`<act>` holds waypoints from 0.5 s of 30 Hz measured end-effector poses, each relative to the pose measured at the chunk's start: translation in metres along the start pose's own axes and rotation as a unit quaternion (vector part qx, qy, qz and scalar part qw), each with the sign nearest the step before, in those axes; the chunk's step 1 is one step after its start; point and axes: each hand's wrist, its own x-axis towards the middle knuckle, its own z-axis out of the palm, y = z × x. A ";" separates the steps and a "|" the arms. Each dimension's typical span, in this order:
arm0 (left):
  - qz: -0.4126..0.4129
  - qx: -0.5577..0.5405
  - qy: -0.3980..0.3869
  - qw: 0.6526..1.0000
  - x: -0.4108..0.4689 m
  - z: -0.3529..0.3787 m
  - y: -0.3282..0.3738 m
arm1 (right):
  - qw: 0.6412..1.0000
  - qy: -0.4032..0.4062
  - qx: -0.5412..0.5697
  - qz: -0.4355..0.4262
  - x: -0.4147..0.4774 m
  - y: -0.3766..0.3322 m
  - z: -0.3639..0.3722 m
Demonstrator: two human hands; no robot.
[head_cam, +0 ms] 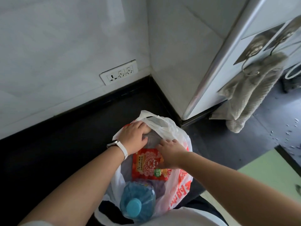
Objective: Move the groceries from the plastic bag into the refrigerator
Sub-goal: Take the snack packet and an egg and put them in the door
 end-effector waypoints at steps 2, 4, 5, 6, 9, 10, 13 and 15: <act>-0.003 -0.003 -0.008 1.000 0.005 0.002 -0.001 | 1.000 0.000 -0.007 0.007 0.000 0.000 0.003; -0.010 -0.010 -0.020 1.000 0.008 0.004 -0.001 | 1.000 0.003 -0.010 0.014 -0.001 0.000 0.007; -0.013 -0.011 -0.027 0.999 0.009 0.006 0.000 | 1.000 0.003 -0.008 0.018 -0.001 -0.001 0.008; -0.015 -0.009 -0.031 0.999 0.009 0.008 0.000 | 1.000 0.003 -0.003 0.023 -0.002 -0.002 0.009; -0.020 -0.006 -0.027 0.999 0.007 0.014 0.003 | 0.999 -0.004 0.019 0.044 -0.002 -0.004 0.012; -0.021 -0.010 -0.023 0.999 0.006 0.016 0.003 | 0.998 -0.005 0.025 0.050 -0.002 -0.004 0.013; -0.020 -0.019 -0.015 0.999 0.003 0.018 0.003 | 0.996 -0.005 0.057 0.070 -0.001 -0.003 0.012; -0.024 -0.030 -0.012 0.999 -0.001 0.017 0.003 | 0.993 -0.009 0.079 0.082 0.000 -0.002 0.010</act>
